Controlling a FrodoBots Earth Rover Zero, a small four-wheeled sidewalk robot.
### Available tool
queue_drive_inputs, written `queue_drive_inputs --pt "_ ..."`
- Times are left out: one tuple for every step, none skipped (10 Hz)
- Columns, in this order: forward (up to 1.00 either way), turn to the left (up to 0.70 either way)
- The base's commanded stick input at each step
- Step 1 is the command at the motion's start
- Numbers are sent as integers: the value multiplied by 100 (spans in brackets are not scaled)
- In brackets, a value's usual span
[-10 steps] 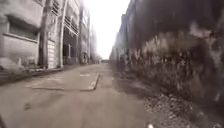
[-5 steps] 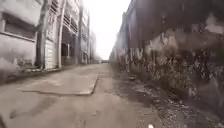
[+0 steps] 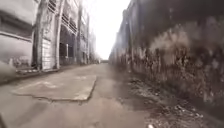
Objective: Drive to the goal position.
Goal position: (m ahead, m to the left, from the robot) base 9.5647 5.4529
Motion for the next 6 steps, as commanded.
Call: queue_drive_inputs --pt "50 0" --pt "50 0" --pt "50 0" --pt "50 0" --pt "50 0" --pt "50 0"
